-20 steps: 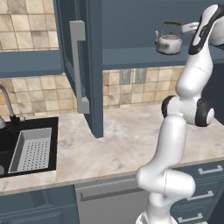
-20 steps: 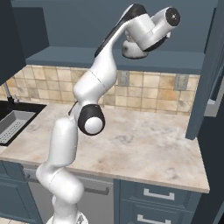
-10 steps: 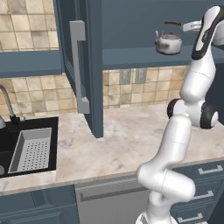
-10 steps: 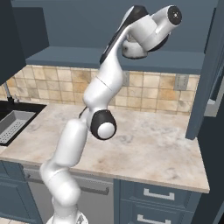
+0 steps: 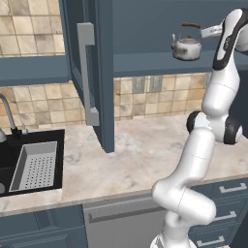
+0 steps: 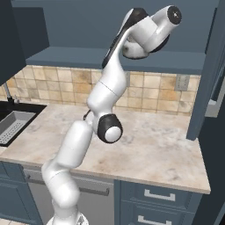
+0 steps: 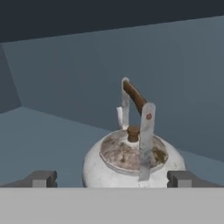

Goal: Open the cabinet, pick the kettle from the cabinet, and place it in the sink.

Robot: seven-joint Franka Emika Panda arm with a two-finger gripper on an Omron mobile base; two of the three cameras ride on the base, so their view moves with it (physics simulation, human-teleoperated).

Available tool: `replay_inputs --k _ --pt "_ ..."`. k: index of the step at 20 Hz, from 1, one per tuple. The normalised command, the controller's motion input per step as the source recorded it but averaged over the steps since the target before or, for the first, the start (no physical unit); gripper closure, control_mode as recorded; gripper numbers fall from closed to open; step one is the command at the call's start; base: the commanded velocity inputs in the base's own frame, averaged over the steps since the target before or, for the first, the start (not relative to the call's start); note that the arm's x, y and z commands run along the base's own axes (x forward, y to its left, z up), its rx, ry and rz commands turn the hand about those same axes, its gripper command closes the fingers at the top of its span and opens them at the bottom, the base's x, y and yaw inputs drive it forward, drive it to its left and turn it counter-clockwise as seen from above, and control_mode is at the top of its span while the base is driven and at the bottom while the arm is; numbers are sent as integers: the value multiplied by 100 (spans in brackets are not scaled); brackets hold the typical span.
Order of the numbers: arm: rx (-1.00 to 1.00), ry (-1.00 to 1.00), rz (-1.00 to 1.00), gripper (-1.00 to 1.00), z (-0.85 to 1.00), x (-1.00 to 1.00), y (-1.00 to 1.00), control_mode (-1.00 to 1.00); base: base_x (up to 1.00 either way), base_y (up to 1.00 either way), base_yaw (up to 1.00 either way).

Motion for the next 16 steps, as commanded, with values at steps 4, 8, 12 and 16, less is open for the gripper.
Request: replay_inputs --k 4,8,12,16 --pt "-4 0 0 -100 -12 3 7 -100 0 0 0" --pt "0 0 0 -100 1 19 0 -100 0 0 0" --pt "0 0 0 -100 1 17 1 -100 0 0 0" --pt "0 0 0 -100 0 20 2 -100 0 0 0"
